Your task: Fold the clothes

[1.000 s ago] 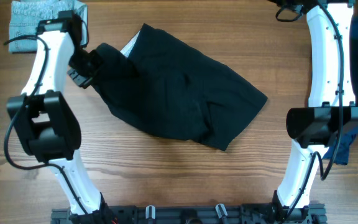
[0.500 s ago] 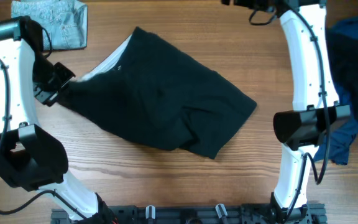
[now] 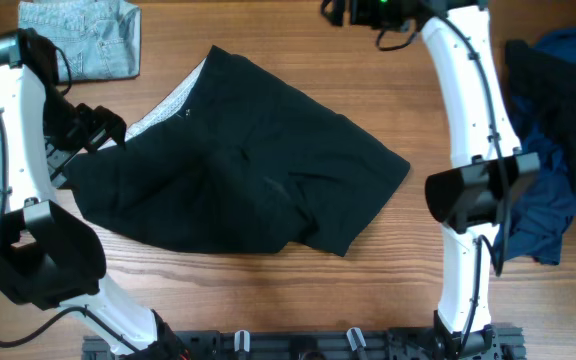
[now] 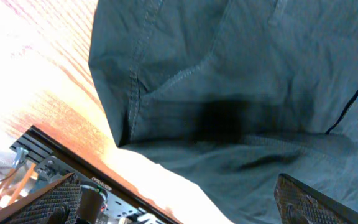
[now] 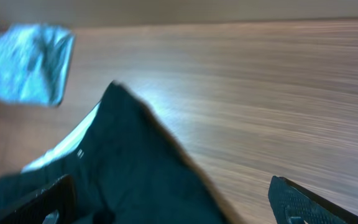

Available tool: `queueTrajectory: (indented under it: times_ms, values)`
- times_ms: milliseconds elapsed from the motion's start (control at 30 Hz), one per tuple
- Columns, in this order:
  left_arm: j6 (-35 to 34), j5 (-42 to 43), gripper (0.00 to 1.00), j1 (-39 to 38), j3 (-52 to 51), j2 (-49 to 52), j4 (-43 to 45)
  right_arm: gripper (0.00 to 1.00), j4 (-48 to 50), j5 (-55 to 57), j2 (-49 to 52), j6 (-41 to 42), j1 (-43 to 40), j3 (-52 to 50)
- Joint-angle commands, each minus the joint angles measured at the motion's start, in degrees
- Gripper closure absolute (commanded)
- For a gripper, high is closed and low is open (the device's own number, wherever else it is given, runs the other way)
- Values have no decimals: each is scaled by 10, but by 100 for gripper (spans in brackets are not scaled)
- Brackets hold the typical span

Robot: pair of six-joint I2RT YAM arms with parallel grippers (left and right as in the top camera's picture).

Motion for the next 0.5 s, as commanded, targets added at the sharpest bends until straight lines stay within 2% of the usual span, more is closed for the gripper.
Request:
queueTrajectory:
  times_ms: [0,300,467]
  values:
    - [0,-9,0,8,4,-3,11,0,2,-54,35,-61,39,0]
    - [0,-1,0,9,4,-1,65,0,18,-53,78,-108,89,0]
    - [-2,-34,0,12,3,3,107,0,74,-49,78,-26,81,0]
